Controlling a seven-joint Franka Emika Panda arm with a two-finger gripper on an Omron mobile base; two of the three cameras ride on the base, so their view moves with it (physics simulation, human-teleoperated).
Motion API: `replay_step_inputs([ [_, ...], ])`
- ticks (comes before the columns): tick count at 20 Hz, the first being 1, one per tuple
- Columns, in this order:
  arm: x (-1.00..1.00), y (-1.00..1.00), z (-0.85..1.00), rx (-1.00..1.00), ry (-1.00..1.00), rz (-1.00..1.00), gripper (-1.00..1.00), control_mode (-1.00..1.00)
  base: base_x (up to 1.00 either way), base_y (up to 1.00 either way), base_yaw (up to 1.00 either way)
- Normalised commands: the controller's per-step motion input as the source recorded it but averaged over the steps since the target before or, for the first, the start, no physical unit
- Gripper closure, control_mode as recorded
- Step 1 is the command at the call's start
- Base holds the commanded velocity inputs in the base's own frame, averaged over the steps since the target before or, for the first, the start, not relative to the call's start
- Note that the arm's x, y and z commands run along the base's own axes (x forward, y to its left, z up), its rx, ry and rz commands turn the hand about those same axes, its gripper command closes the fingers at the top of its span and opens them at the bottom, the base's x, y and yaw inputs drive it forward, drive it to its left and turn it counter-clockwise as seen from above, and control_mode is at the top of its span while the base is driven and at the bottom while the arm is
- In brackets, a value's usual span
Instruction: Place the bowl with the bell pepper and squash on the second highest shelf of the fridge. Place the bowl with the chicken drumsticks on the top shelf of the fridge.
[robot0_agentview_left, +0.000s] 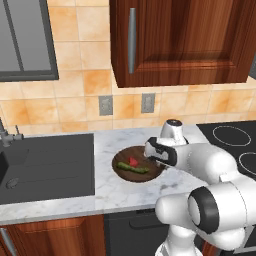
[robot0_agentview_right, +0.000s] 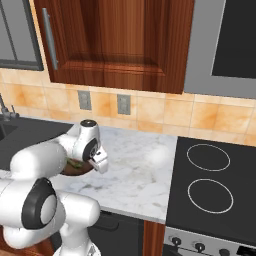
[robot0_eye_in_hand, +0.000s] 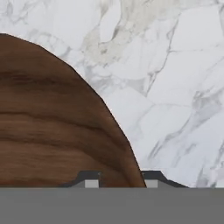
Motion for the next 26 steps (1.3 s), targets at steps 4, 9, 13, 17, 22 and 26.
replay_step_inputs([
  [4,-0.76,0.00,0.92,0.00,-0.13,-0.16,1.00,-1.00,0.00,0.00,0.00],
  [9,-0.95,0.00,0.99,0.05,-0.16,-0.28,1.00,-1.00,0.00,0.00,0.00],
  [13,-1.00,0.00,1.00,0.17,-0.20,-0.36,1.00,-1.00,0.00,0.00,0.00],
  [17,-1.00,-0.12,1.00,0.24,-0.11,-0.30,1.00,-1.00,0.00,0.00,0.00],
  [22,-0.74,-0.32,1.00,0.11,0.02,-0.11,1.00,-1.00,0.00,0.00,0.00],
  [26,-0.20,-0.29,0.15,0.07,0.01,0.00,1.00,-1.00,0.00,0.00,0.00],
])
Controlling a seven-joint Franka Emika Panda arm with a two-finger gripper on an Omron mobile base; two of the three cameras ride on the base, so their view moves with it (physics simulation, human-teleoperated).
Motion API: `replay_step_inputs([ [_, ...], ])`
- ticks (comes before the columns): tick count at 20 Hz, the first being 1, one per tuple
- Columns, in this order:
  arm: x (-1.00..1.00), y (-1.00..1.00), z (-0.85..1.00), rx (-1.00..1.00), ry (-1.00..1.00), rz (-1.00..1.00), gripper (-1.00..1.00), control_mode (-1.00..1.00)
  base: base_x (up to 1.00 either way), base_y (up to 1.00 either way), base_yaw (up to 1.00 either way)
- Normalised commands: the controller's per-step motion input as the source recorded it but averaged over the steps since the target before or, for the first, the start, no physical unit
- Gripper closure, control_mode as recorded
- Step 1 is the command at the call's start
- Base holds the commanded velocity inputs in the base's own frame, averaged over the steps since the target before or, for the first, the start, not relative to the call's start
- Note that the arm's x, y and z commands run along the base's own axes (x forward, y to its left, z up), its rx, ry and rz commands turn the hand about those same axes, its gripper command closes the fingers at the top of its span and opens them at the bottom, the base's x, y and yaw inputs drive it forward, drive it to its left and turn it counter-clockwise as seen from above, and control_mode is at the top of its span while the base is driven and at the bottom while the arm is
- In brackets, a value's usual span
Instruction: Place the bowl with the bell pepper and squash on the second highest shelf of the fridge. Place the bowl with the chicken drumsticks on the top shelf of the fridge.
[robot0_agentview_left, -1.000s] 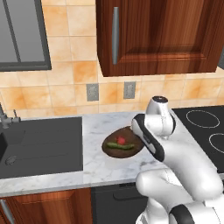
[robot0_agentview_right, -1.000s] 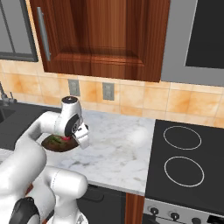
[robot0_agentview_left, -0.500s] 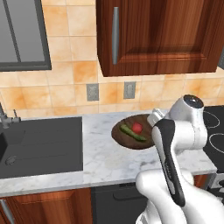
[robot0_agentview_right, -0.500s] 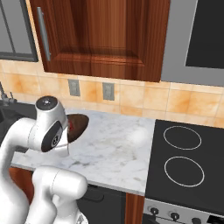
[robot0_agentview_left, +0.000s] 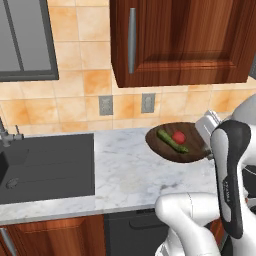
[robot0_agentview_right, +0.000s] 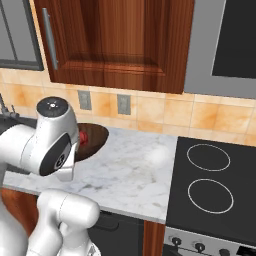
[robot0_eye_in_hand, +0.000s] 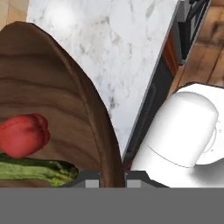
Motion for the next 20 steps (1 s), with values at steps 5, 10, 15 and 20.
replay_step_inputs([
  [5,-0.31,0.00,0.00,0.00,0.00,0.00,1.00,1.00,-0.20,-0.01,0.00],
  [10,0.00,0.00,0.00,0.00,0.00,0.00,1.00,1.00,-1.00,-0.16,0.00],
  [15,0.00,0.00,0.00,0.00,0.00,0.00,1.00,1.00,-1.00,-0.68,-0.02],
  [20,0.00,0.00,0.00,0.00,0.00,0.00,1.00,1.00,-1.00,-1.00,-0.18],
])
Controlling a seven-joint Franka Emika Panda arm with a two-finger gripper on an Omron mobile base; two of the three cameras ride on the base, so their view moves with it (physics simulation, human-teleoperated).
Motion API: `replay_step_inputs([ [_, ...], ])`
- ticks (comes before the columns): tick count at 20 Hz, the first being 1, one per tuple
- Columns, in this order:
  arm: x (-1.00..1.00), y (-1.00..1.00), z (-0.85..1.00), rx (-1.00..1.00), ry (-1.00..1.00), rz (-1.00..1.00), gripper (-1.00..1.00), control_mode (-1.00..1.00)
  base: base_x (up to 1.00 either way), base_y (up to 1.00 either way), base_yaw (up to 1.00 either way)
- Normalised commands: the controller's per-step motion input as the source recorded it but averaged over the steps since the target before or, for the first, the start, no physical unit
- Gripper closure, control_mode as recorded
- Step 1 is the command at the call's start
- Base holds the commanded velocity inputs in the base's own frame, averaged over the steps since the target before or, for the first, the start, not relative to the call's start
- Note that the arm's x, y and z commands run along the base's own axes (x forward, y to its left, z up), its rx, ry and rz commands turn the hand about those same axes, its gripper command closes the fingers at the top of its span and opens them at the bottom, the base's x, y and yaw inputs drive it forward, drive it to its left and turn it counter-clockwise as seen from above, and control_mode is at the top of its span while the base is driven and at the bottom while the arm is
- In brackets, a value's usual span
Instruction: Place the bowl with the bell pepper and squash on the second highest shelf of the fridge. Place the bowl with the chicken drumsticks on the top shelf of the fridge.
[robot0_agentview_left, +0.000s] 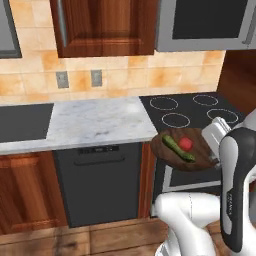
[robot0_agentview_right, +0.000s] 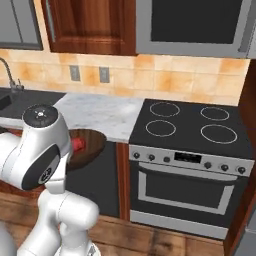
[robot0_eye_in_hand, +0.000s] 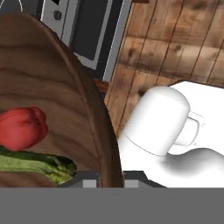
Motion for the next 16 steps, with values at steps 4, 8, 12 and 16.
replay_step_inputs([
  [4,0.00,0.00,0.00,0.00,0.00,0.00,1.00,1.00,-1.00,-1.00,-0.21],
  [8,0.00,0.00,0.00,0.00,0.00,0.00,1.00,1.00,-1.00,-1.00,-0.22],
  [12,0.00,0.00,0.00,0.00,0.00,0.00,1.00,1.00,-0.79,-1.00,-0.28],
  [16,0.00,0.00,0.00,0.00,0.00,0.00,1.00,1.00,0.02,-1.00,-0.24],
])
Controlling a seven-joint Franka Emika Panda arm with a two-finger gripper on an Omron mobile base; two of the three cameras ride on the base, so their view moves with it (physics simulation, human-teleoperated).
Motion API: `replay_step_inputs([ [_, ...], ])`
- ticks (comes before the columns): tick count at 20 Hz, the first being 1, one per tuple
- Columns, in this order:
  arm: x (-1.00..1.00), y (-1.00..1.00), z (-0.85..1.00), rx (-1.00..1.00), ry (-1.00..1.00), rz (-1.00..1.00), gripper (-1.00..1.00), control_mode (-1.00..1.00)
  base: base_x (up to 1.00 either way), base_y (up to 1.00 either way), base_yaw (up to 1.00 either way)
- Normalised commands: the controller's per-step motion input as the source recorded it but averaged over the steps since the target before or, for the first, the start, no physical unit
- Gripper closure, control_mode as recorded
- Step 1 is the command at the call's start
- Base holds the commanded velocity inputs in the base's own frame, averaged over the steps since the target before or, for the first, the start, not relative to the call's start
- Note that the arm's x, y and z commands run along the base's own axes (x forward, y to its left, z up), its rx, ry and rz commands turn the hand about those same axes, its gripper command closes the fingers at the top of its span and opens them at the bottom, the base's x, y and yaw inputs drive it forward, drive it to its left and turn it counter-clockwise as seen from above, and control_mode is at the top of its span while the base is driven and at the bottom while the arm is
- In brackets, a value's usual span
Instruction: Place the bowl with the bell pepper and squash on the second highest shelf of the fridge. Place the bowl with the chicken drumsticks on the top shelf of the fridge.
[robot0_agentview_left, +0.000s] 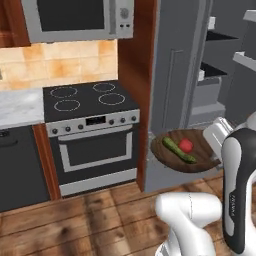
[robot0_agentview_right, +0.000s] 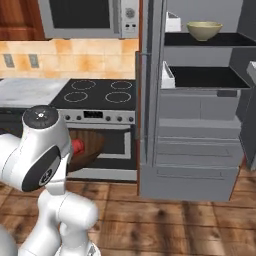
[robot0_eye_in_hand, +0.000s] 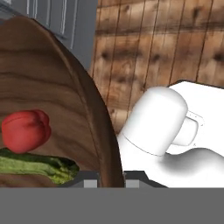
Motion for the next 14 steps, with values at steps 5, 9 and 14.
replay_step_inputs([
  [5,0.00,0.00,0.00,0.00,0.00,0.00,1.00,1.00,0.52,-1.00,-0.14],
  [9,0.00,0.00,0.00,0.00,0.00,0.00,1.00,1.00,0.74,-1.00,-0.06],
  [14,0.00,0.00,0.00,0.00,0.00,0.00,1.00,1.00,0.99,-0.99,0.01],
])
